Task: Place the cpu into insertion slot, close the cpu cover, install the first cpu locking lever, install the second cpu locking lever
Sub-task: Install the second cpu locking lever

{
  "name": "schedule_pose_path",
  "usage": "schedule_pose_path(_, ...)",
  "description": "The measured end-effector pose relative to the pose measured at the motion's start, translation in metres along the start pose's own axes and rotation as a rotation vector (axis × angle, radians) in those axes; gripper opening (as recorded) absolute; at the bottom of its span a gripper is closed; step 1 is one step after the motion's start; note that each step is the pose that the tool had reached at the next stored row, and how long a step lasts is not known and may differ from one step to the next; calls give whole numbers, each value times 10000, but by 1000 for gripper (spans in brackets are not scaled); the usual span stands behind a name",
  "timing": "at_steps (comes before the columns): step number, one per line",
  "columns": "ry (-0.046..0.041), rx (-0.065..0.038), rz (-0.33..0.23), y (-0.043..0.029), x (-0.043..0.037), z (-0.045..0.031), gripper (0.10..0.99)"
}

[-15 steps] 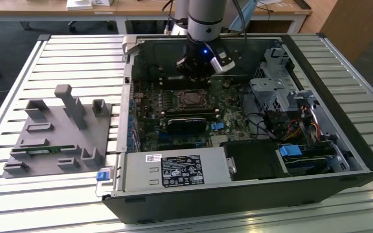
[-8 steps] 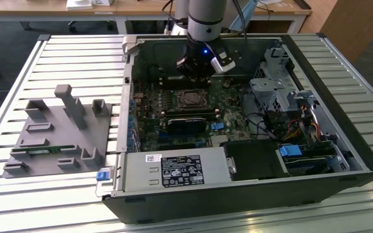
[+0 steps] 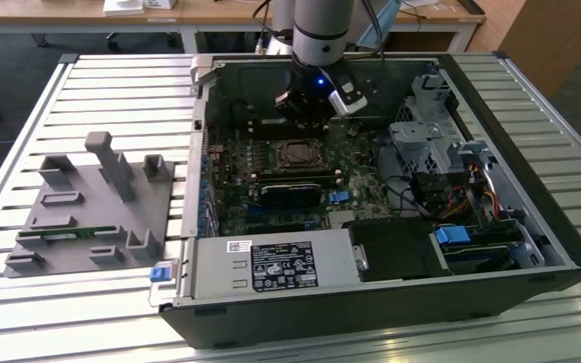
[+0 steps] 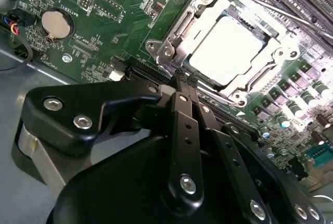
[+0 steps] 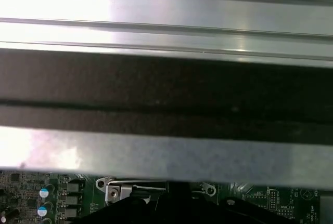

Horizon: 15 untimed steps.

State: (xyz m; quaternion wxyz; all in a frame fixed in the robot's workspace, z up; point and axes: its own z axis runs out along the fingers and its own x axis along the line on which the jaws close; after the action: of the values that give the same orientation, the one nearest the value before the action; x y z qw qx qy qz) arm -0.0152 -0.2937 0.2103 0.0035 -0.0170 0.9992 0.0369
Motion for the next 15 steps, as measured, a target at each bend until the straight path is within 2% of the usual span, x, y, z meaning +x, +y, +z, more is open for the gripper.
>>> schedule_pose_path(15,0,0,0,-65,2,-5,106)
